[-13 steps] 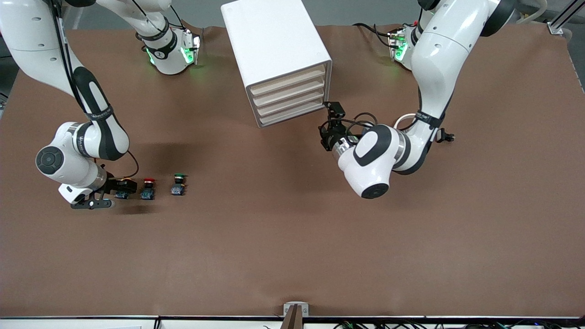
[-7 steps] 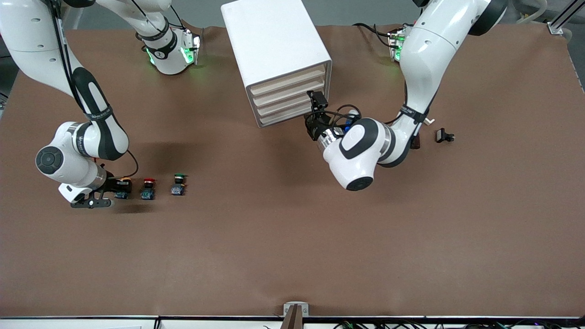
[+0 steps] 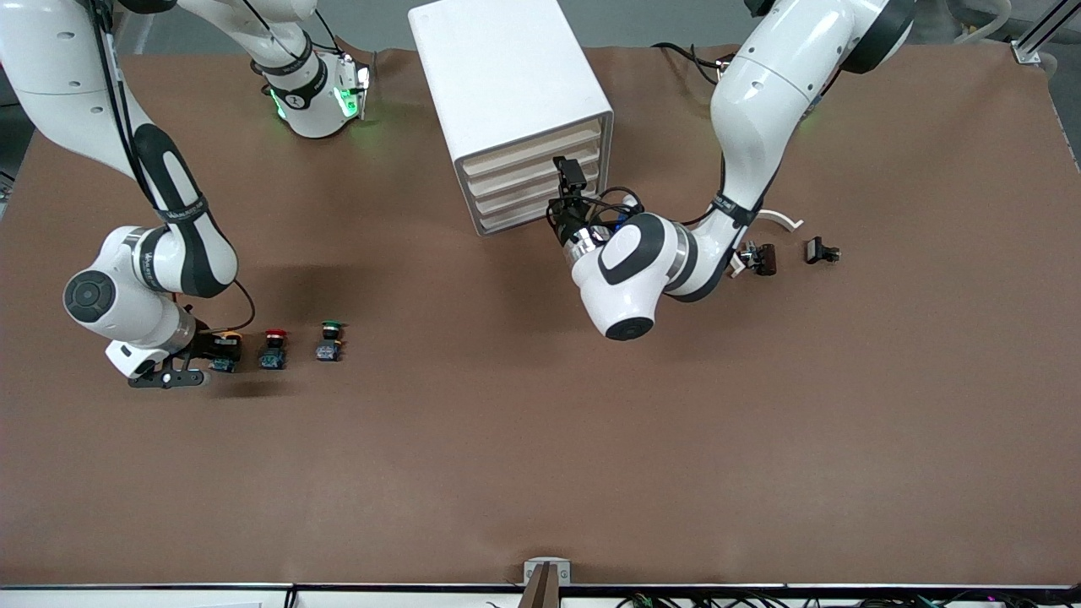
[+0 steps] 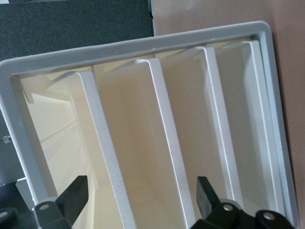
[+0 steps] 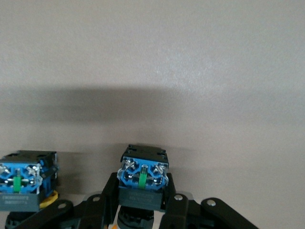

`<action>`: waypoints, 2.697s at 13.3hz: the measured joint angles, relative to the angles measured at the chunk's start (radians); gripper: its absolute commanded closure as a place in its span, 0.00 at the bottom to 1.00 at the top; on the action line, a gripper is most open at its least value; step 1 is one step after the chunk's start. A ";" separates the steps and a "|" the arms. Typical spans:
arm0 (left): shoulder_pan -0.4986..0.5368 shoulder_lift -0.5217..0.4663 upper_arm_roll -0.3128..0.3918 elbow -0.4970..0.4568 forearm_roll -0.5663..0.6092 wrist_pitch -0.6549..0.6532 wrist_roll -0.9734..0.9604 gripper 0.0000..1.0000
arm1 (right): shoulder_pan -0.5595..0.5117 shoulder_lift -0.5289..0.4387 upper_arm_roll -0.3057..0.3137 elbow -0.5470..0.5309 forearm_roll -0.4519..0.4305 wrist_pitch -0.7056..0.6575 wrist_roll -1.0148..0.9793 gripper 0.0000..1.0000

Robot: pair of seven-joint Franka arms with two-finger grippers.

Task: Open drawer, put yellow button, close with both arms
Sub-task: 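Grasp the yellow button with the right gripper while the left gripper grips the drawer, then pull the top drawer open with the left gripper while the right gripper lifts the button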

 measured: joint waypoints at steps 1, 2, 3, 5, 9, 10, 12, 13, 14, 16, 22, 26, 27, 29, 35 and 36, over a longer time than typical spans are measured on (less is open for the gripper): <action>-0.007 0.000 0.000 0.000 -0.001 0.000 -0.010 0.00 | 0.000 -0.001 0.001 0.005 0.000 0.000 0.000 0.82; -0.013 0.000 0.000 0.001 -0.002 0.000 -0.020 0.01 | 0.000 -0.002 0.002 0.010 0.000 0.000 0.000 0.81; -0.015 0.000 0.000 0.002 -0.003 0.000 -0.026 0.08 | 0.001 -0.006 0.003 0.014 0.000 0.000 0.000 0.81; -0.017 0.000 0.000 0.005 -0.005 -0.001 -0.029 0.24 | 0.003 -0.020 0.005 0.022 0.000 -0.004 -0.001 0.81; -0.046 0.000 -0.001 0.005 -0.006 -0.003 -0.029 0.24 | 0.023 -0.111 0.013 0.031 0.000 -0.122 -0.002 0.81; -0.058 0.000 -0.002 0.006 -0.009 -0.003 -0.029 0.25 | 0.031 -0.140 0.013 0.032 0.000 -0.163 -0.002 0.81; -0.079 0.000 -0.002 0.007 -0.028 -0.003 -0.030 0.46 | 0.048 -0.202 0.013 0.032 0.000 -0.248 -0.002 0.81; -0.084 0.000 -0.002 0.007 -0.036 -0.003 -0.031 0.50 | 0.057 -0.234 0.013 0.032 0.000 -0.291 -0.002 0.81; -0.084 0.000 -0.001 0.008 -0.040 -0.003 -0.031 0.58 | 0.067 -0.265 0.013 0.032 0.000 -0.330 -0.002 0.81; -0.083 0.000 0.001 0.008 -0.041 -0.003 -0.031 0.78 | 0.085 -0.322 0.014 0.032 0.000 -0.393 -0.001 0.81; -0.080 -0.002 0.002 0.012 -0.049 -0.016 -0.096 1.00 | 0.153 -0.449 0.015 0.048 0.001 -0.556 0.066 0.82; -0.074 -0.002 0.006 0.011 -0.050 -0.016 -0.103 1.00 | 0.249 -0.484 0.018 0.123 0.001 -0.731 0.235 0.82; -0.063 -0.002 0.008 0.011 -0.051 -0.016 -0.103 1.00 | 0.277 -0.488 0.019 0.151 0.001 -0.779 0.286 0.82; -0.025 -0.002 0.009 0.013 -0.053 -0.016 -0.103 1.00 | 0.334 -0.492 0.021 0.213 0.001 -0.868 0.383 0.82; 0.063 -0.002 0.013 0.016 -0.060 0.027 -0.103 1.00 | 0.536 -0.493 0.023 0.311 0.002 -0.966 0.733 0.81; 0.069 -0.002 0.015 0.016 -0.062 0.034 -0.103 1.00 | 0.576 -0.493 0.024 0.314 0.002 -0.967 0.807 0.81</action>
